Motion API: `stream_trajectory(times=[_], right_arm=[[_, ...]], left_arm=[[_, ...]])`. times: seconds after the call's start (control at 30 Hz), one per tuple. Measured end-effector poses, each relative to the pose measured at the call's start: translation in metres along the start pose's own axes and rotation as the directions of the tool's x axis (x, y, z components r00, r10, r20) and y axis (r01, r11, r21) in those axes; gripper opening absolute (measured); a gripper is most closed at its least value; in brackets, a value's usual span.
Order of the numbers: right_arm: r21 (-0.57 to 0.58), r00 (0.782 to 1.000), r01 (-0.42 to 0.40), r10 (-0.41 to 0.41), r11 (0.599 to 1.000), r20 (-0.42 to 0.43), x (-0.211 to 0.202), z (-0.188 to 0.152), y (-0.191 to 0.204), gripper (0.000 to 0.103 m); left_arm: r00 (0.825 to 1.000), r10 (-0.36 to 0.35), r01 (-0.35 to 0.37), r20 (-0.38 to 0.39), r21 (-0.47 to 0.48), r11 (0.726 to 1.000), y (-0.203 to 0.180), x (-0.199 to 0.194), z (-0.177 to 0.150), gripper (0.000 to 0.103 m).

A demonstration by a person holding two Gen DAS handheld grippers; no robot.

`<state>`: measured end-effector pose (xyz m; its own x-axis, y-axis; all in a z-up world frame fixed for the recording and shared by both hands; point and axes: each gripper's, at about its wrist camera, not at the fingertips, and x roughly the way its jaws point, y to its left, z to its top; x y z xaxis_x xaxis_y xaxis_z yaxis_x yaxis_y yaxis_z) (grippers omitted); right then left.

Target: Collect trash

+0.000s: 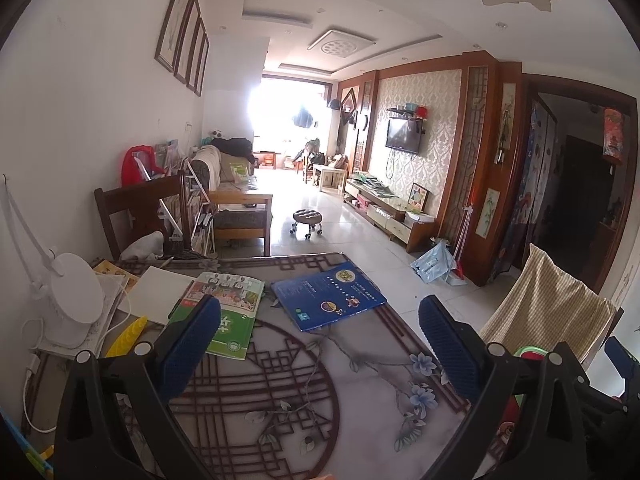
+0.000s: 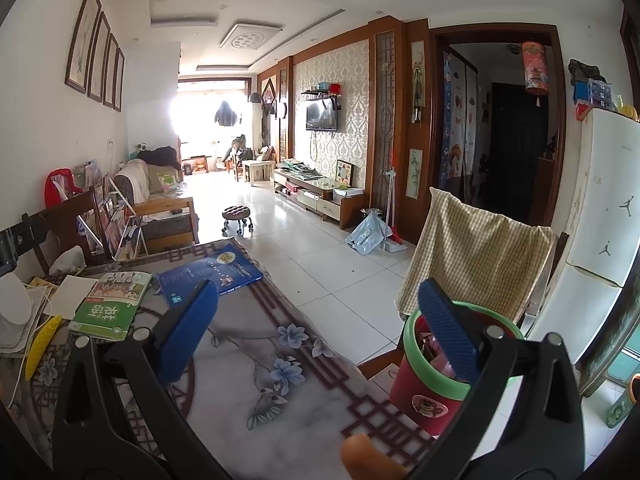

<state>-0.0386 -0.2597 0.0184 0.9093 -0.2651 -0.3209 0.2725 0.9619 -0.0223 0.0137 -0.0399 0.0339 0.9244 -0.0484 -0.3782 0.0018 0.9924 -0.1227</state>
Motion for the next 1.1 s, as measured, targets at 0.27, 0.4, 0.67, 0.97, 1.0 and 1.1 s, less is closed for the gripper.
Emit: stream_trajectory(times=[0.27,0.4,0.67,0.97,1.0,1.1], right_arm=[[-0.003,1.0,-0.005,0.005,1.0,-0.012,0.004,-0.002,0.0,0.099],[-0.001,1.0,-0.004,0.004,1.0,-0.02,0.005,-0.004,0.0,0.099],[-0.004,1.0,-0.004,0.004,1.0,-0.026,0.006,-0.006,-0.001,0.099],[-0.001,0.999,-0.007,0.006,1.0,-0.047,0.009,-0.013,-0.004,0.099],[-0.001,0.999,-0.008,0.008,1.0,-0.049,0.009,-0.014,-0.004,0.099],[-0.002,0.999,-0.008,0.007,1.0,-0.054,0.01,-0.013,-0.004,0.099]], left_arm=[[1.0,-0.001,0.001,-0.005,-0.002,1.0,0.001,0.001,-0.001,0.095],[1.0,-0.002,0.002,-0.008,-0.001,1.0,0.001,0.002,-0.001,0.095],[1.0,-0.01,0.01,-0.018,0.004,1.0,-0.001,0.005,0.0,0.095],[1.0,-0.014,0.015,-0.026,0.011,1.0,-0.005,0.005,-0.001,0.095],[0.999,-0.015,0.016,-0.028,0.011,1.0,-0.006,0.005,-0.001,0.095],[0.999,-0.016,0.016,-0.03,0.012,1.0,-0.008,0.005,-0.001,0.095]])
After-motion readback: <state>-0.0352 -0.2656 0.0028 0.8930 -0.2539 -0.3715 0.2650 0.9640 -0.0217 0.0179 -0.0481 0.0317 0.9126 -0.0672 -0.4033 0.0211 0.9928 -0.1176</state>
